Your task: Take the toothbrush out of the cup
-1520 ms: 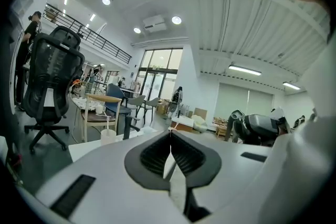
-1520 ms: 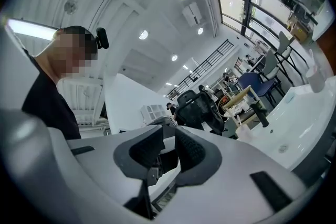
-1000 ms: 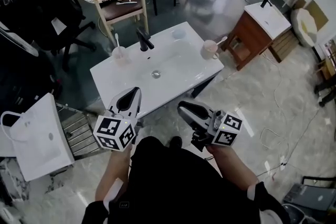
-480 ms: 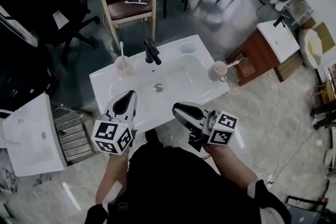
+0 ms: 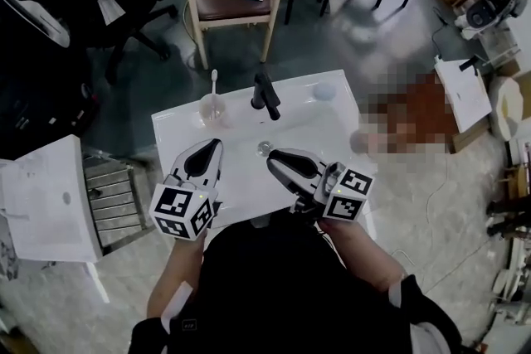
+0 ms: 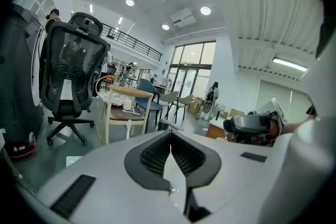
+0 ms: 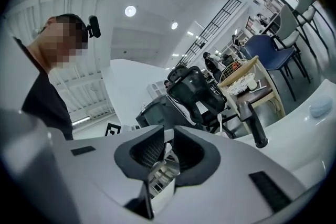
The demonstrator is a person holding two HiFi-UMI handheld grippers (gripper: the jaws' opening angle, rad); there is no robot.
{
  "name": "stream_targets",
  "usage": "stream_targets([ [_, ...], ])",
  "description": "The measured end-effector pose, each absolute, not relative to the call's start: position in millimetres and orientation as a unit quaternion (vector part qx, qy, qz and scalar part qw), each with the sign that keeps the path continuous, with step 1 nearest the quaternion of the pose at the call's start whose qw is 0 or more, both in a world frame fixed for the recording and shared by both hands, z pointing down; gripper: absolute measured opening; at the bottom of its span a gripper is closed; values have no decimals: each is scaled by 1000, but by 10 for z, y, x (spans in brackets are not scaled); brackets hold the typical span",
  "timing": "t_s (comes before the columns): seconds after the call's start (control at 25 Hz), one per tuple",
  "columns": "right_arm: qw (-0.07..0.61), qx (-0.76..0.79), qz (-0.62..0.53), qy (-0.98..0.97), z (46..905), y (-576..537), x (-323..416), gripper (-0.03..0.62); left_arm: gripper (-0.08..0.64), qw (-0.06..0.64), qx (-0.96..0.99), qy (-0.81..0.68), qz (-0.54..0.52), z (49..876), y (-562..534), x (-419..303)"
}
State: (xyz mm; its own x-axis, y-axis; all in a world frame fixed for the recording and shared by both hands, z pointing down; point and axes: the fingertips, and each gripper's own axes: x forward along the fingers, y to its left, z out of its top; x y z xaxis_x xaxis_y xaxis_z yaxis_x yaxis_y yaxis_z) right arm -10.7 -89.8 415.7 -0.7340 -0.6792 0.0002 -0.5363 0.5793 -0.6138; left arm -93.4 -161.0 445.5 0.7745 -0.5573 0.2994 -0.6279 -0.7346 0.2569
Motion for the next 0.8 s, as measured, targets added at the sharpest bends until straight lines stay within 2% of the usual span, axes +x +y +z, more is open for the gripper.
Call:
stream_targets([
  [0.24, 86, -311, -311, 894, 4256, -1270, -83, 71, 17, 181, 905, -374, 93, 4480, -1920, -956],
  [0.48, 72, -246, -328, 909, 4266, -1393, -341, 71, 17, 157, 892, -402, 136, 4700, -2366, -1019],
  [0.72, 55, -277, -369, 885, 4540, -1239, 47, 71, 21, 146, 895, -392, 156, 4916, -2745, -828],
  [0.8, 58, -296, -382, 874, 4644, -1203, 200, 71, 120, 141, 893, -387, 181, 5086, -2865, -751],
])
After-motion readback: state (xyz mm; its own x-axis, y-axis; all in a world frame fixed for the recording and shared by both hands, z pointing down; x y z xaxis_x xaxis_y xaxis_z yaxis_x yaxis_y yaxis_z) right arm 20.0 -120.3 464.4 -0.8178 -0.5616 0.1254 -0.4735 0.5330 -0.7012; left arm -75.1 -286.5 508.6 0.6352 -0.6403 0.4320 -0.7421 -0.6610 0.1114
